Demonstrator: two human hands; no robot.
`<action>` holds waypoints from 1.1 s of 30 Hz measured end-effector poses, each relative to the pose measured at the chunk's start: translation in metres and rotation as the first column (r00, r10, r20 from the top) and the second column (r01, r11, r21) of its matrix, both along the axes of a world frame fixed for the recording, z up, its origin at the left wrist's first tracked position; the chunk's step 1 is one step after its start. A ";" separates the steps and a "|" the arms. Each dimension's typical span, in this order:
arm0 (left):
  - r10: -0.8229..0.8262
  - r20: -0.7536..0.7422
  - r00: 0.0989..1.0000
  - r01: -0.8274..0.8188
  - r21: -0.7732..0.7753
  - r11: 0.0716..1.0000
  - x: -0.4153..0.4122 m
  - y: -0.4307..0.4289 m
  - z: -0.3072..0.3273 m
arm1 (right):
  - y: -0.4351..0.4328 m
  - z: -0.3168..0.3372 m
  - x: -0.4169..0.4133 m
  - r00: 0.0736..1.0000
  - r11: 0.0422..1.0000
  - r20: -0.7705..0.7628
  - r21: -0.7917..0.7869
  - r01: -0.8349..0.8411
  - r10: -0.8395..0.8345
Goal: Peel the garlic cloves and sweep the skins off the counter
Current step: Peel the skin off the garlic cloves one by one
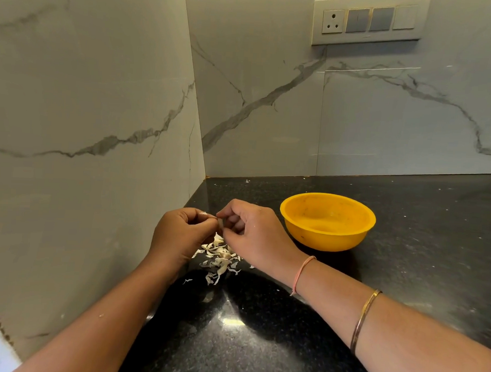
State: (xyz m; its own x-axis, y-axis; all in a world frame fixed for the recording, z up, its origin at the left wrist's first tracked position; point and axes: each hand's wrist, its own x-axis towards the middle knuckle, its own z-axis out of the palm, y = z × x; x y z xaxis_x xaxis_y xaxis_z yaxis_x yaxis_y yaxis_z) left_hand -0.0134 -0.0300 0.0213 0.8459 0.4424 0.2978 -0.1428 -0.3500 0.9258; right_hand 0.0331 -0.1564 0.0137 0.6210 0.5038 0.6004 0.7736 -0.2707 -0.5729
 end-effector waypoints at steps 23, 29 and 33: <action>0.018 0.004 1.000 -0.018 0.059 0.998 0.001 0.002 -0.002 | -0.003 0.003 0.005 0.707 0.896 -0.600 0.430 -0.109 0.374; 0.038 0.041 0.998 -0.044 0.167 0.985 0.001 0.003 -0.001 | -0.003 0.004 0.005 0.703 0.877 -0.589 0.469 -0.104 0.398; -0.006 0.050 0.999 0.007 -0.022 1.000 0.000 0.004 -0.001 | -0.003 0.003 0.006 0.771 0.892 -0.547 0.448 -0.061 0.327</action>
